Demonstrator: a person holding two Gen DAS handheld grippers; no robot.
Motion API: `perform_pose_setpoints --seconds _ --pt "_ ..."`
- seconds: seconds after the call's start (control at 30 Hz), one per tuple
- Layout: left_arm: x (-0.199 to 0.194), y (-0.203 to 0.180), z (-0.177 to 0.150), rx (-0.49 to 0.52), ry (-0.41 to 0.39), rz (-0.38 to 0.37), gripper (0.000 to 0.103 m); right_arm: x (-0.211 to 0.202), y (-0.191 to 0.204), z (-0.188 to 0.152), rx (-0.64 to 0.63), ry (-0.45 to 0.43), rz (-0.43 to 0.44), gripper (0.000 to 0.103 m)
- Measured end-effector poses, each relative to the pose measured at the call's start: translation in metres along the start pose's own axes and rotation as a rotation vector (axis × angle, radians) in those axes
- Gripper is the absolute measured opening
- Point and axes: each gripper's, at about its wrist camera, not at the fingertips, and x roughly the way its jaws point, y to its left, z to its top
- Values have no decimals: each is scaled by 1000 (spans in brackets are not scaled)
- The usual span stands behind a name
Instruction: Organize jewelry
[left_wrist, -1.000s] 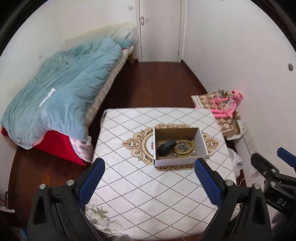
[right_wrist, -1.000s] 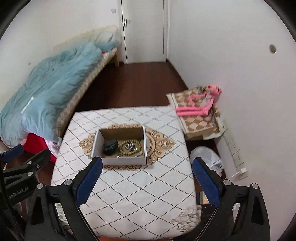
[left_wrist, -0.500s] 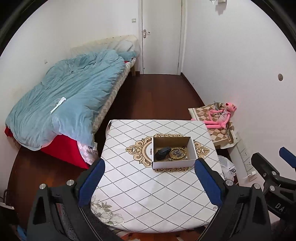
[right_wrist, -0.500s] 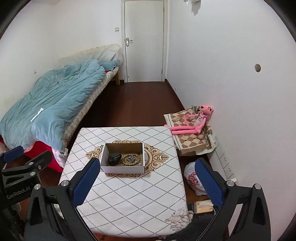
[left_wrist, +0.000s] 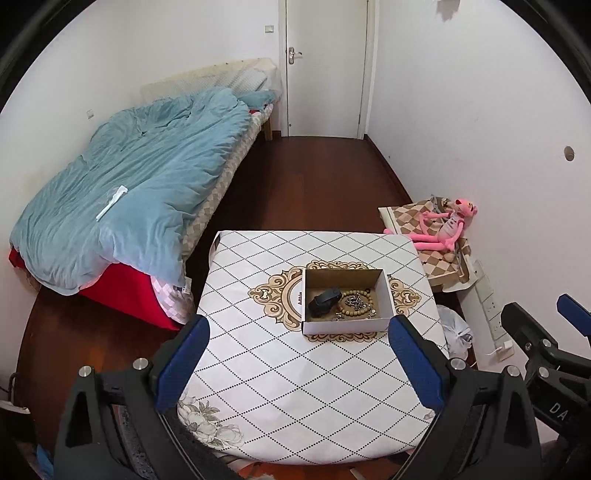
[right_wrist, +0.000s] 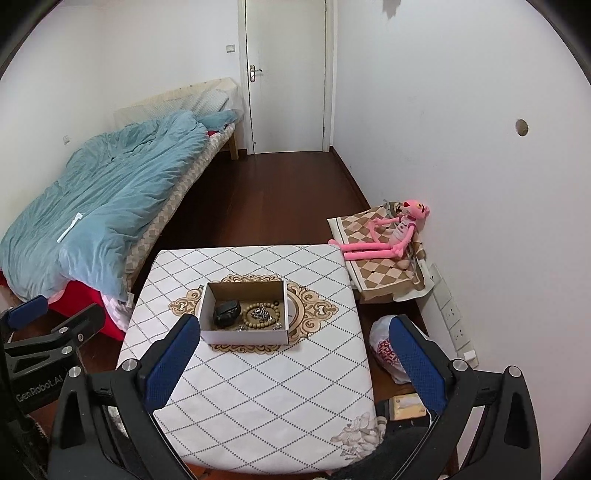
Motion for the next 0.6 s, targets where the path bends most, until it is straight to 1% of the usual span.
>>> perform_pose_setpoints --seconds 0.3,0.4,0.6 --pt "24 -2 20 -5 45 3 99 44 1 24 3 71 11 103" --pt "36 -1 23 -9 72 0 99 60 2 28 -3 103 13 103" --pt "53 0 26 -7 103 11 99 81 3 31 -13 149 10 103"
